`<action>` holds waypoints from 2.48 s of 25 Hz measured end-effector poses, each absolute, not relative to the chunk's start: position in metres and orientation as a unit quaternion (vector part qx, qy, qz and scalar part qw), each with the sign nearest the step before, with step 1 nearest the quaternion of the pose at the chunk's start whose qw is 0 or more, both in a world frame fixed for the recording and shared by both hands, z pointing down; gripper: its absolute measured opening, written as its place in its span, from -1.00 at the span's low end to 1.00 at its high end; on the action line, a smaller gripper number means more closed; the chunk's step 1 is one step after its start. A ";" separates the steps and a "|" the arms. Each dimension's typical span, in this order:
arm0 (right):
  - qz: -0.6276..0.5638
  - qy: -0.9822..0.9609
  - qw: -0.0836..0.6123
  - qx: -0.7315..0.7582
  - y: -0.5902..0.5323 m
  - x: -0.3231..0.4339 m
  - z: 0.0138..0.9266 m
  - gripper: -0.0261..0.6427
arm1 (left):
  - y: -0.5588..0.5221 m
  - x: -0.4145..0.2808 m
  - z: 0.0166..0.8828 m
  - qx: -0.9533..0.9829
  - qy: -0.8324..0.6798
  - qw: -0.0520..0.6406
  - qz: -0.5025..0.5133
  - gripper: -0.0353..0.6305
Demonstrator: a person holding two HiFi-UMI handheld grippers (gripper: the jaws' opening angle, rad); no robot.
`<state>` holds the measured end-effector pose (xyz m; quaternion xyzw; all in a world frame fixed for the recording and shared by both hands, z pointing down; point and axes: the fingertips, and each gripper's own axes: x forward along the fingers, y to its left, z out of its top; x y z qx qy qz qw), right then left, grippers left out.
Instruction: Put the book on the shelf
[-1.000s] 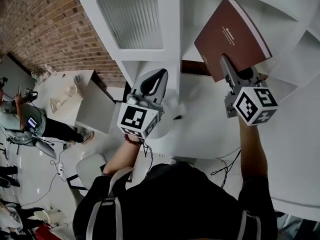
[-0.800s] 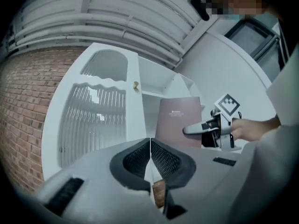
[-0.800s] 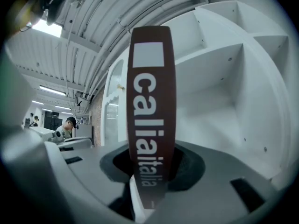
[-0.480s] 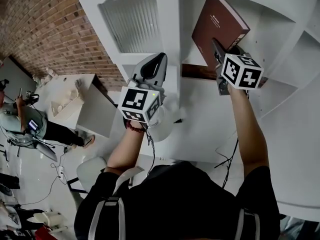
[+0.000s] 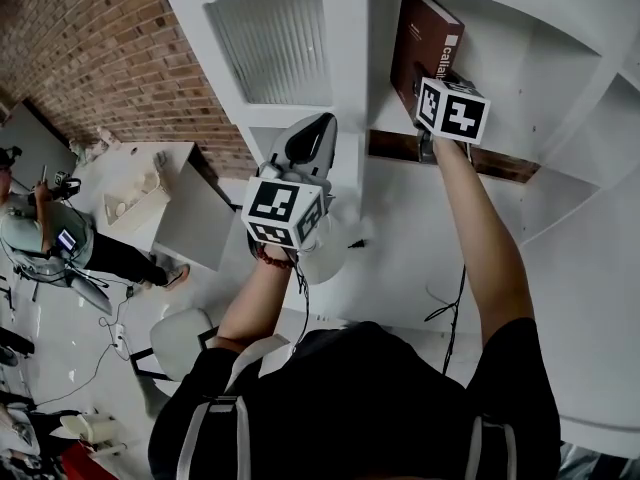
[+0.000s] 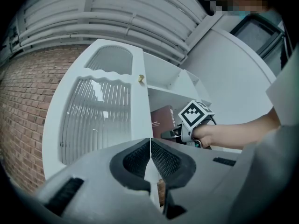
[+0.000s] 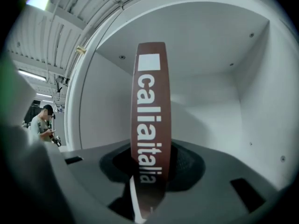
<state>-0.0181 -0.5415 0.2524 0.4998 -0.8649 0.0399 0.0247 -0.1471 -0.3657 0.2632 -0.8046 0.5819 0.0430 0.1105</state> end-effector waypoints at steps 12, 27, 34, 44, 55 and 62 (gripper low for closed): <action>-0.002 -0.850 0.024 0.526 -0.561 -0.038 0.249 -0.47 | -0.367 -0.143 0.274 -0.805 0.584 0.093 0.045 -0.83; -0.065 -0.877 -0.012 0.476 -0.520 -0.056 0.216 -0.43 | -0.364 -0.141 0.282 -0.804 0.587 0.085 0.042 -0.83; -0.068 -0.889 -0.018 0.453 -0.500 -0.072 0.210 -0.43 | -0.353 -0.140 0.276 -0.806 0.583 0.089 0.047 -0.83; -0.076 -0.898 -0.030 0.433 -0.480 -0.082 0.200 -0.43 | -0.344 -0.149 0.282 -0.801 0.592 0.082 0.046 -0.83; -0.098 -0.895 -0.032 0.435 -0.458 -0.067 0.199 -0.51 | -0.336 -0.140 0.281 -0.804 0.586 0.083 0.052 -0.83; -0.087 -0.895 -0.026 0.437 -0.452 -0.048 0.213 -0.77 | -0.337 -0.130 0.281 -0.810 0.578 0.083 0.055 -0.83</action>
